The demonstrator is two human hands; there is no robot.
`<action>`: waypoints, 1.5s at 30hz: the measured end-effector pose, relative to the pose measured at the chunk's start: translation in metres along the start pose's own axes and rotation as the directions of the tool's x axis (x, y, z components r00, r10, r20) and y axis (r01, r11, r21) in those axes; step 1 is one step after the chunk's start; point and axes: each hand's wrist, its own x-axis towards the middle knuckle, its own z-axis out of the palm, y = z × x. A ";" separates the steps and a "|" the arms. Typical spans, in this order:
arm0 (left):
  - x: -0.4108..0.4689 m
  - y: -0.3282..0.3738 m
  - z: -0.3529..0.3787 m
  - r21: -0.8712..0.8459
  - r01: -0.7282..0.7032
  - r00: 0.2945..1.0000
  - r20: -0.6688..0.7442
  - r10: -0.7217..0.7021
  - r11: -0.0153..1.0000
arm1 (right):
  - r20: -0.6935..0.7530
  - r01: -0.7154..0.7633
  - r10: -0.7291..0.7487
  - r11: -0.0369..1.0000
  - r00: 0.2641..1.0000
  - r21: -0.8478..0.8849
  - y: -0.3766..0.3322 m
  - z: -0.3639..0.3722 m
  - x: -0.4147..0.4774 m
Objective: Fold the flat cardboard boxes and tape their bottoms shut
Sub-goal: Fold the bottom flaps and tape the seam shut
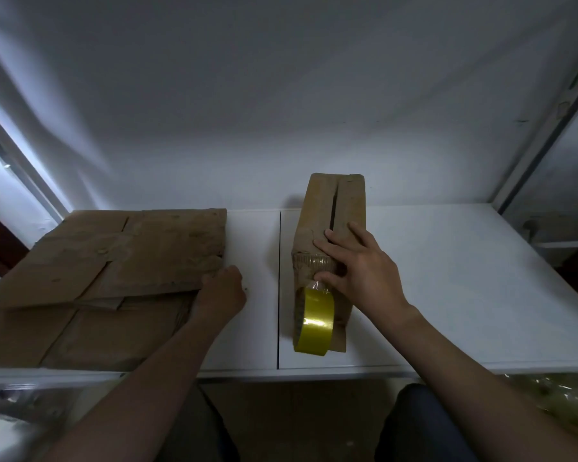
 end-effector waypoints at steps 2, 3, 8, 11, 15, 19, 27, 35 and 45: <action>0.008 -0.003 0.009 0.050 -0.010 1.000 0.006 0.010 0.999 | -0.004 -0.003 0.003 1.000 1.000 0.002 0.000 0.000 -0.001; 0.012 -0.005 0.015 0.070 0.001 1.000 0.029 -0.003 0.998 | -0.004 -0.006 0.006 1.000 1.000 0.001 0.000 0.000 0.000; 0.017 -0.007 0.030 0.135 0.028 0.999 0.015 -0.031 0.990 | 0.003 -0.018 0.018 1.000 1.000 0.013 0.001 0.002 -0.002; 0.016 -0.009 0.032 0.120 0.019 0.999 -0.050 -0.013 0.993 | 0.009 -0.028 0.028 0.999 1.000 0.032 0.001 0.003 -0.002; 0.017 -0.008 0.014 -0.116 -0.036 0.995 -0.102 0.024 0.993 | 0.052 -0.033 0.030 0.997 0.998 0.066 0.001 0.001 -0.002; 0.001 0.011 -0.040 -0.499 -0.169 0.960 -0.277 0.029 0.850 | 0.110 -0.080 0.064 0.986 0.992 0.144 0.002 -0.010 0.000; -0.069 0.066 -0.107 -0.124 -0.730 0.591 -0.608 0.530 0.672 | 0.082 -0.099 0.073 0.918 0.994 0.384 -0.007 -0.048 0.008; -0.084 0.097 -0.087 0.011 -0.786 0.482 -0.615 0.624 0.618 | 0.208 -0.133 0.026 0.842 0.978 0.522 -0.019 -0.068 0.001; -0.113 0.104 -0.021 -0.861 0.165 0.973 0.221 0.061 0.481 | 0.166 0.069 -0.094 0.986 0.982 0.152 -0.008 -0.058 -0.022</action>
